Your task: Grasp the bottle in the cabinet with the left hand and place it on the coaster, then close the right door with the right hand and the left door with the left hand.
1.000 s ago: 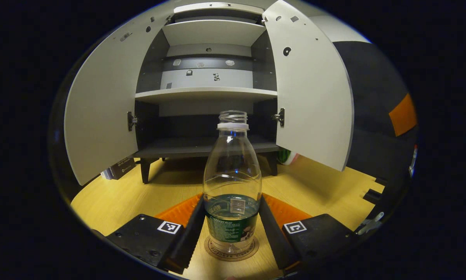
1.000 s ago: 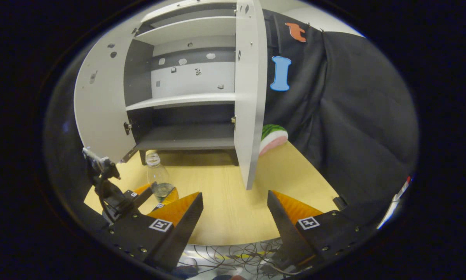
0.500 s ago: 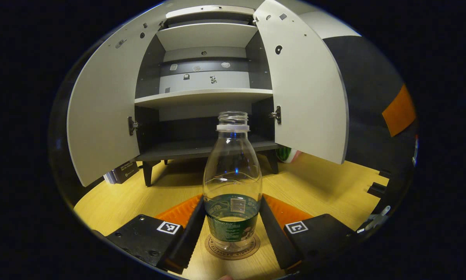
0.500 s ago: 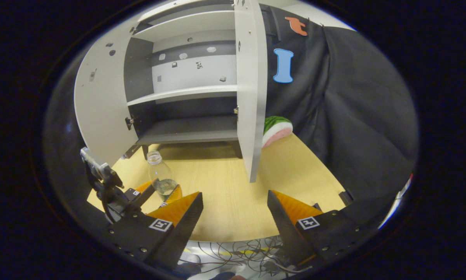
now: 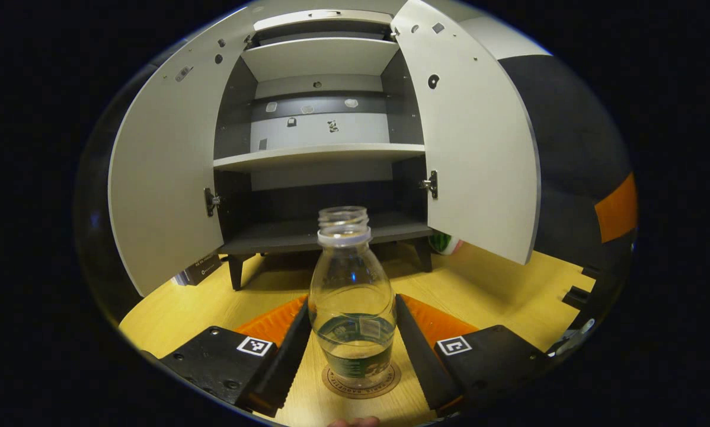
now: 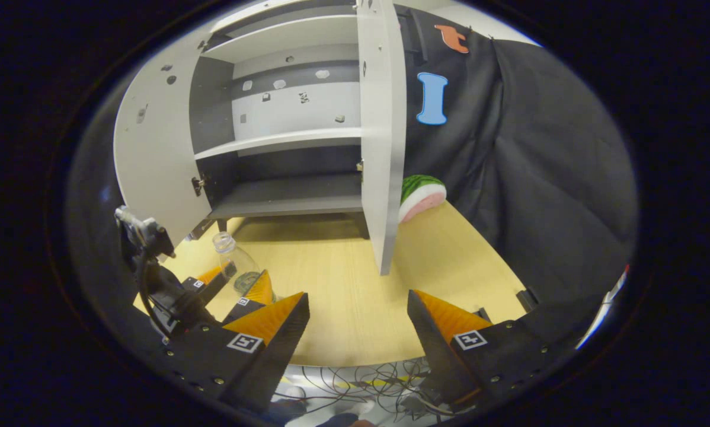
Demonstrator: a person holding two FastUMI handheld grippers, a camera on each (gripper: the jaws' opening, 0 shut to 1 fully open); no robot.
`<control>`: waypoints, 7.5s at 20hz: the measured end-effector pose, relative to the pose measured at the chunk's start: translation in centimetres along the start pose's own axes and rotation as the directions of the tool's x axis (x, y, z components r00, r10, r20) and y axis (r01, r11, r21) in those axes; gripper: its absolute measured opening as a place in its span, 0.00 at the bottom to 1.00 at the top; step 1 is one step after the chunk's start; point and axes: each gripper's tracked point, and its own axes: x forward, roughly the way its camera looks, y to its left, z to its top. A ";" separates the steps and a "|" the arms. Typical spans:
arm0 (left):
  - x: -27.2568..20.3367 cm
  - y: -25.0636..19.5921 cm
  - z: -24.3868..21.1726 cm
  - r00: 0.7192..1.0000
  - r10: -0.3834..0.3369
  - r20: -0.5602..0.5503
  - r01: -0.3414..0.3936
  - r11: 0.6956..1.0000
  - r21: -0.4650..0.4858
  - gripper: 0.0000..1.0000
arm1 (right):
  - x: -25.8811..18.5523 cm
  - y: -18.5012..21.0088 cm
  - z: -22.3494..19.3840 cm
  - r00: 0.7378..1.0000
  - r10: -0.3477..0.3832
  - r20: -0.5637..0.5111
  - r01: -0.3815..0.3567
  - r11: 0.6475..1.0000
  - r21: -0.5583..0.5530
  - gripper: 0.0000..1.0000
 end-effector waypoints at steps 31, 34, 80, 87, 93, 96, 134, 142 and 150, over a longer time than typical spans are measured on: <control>-6.4 7.0 26.1 0.973 0.125 0.192 -0.127 0.992 -0.003 0.91 | -3.3 -7.9 22.6 0.923 0.044 0.383 -0.077 0.994 0.073 1.00; -7.3 8.3 25.2 0.971 0.165 0.173 -0.170 0.985 0.017 0.90 | -2.2 -9.3 24.9 0.913 0.046 0.406 -0.087 0.993 0.083 1.00; -11.1 15.2 22.7 0.954 0.282 0.102 -0.283 0.959 -0.007 0.90 | 0.8 -0.1 28.8 0.863 0.240 0.445 -0.261 0.965 -0.015 0.98; -11.9 17.6 22.9 0.943 0.319 0.101 -0.318 0.948 -0.024 0.91 | 1.9 4.1 29.3 0.849 0.302 0.434 -0.314 0.948 -0.046 0.98; -13.0 21.0 23.4 0.923 0.368 0.108 -0.365 0.930 -0.049 0.90 | 3.9 8.9 30.6 0.832 0.324 0.451 -0.321 0.943 -0.085 1.00; -13.9 23.0 24.3 0.914 0.386 0.125 -0.379 0.922 -0.081 0.91 | 5.8 11.9 31.5 0.830 0.322 0.455 -0.320 0.944 -0.085 0.97; -9.6 33.3 30.0 0.970 0.174 0.169 -0.157 0.981 -0.112 0.89 | 14.4 18.7 37.2 0.841 0.062 0.537 -0.082 0.997 0.014 1.00; -8.9 31.9 29.9 0.984 0.091 0.155 -0.078 0.993 -0.089 0.89 | 12.0 18.2 33.5 0.866 0.101 0.490 -0.118 0.993 0.005 1.00; -8.8 31.2 30.0 0.984 0.068 0.162 -0.050 0.992 -0.112 0.87 | 6.5 18.9 30.7 0.855 0.184 0.485 -0.229 0.973 0.034 1.00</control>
